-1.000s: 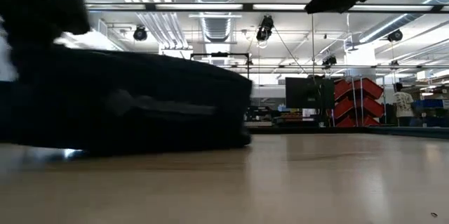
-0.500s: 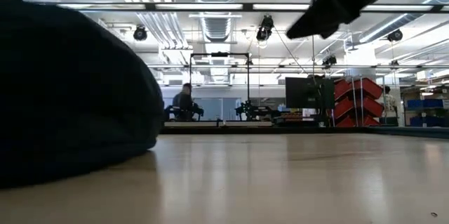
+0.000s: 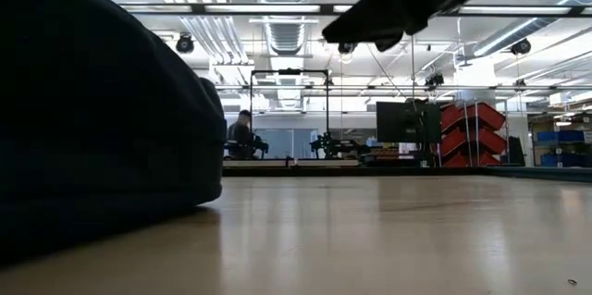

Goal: Unpack backpack
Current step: Move the dark blue backpack from the center to the bottom left of the table, then return to Home Position

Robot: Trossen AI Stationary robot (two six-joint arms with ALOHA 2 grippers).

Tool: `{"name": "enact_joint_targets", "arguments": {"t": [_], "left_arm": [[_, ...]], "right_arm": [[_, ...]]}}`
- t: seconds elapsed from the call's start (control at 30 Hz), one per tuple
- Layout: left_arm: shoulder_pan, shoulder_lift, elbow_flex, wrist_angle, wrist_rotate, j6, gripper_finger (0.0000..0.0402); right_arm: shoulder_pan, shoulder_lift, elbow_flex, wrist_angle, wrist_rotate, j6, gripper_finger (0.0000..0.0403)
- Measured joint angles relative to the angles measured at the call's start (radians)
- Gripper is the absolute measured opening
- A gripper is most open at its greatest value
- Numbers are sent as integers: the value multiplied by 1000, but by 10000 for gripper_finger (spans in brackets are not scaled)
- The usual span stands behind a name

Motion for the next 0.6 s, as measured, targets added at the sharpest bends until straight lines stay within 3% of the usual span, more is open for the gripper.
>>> {"name": "enact_joint_targets", "arguments": {"t": [0.17, 0.3, 0.43, 0.6], "left_arm": [[0, -4, 58, 96, 0, 92, 95], [0, -4, 135, -71, -52, 67, 140], [1, -6, 188, -243, -246, 32, 160], [5, -31, 155, -84, -543, 237, 156]], "right_arm": [[11, -44, 8, -59, 1, 5, 39], [25, -92, 8, -135, 1, 5, 48], [36, -178, 8, -263, 5, 17, 56], [38, -298, 3, -370, 19, 28, 59]]}}
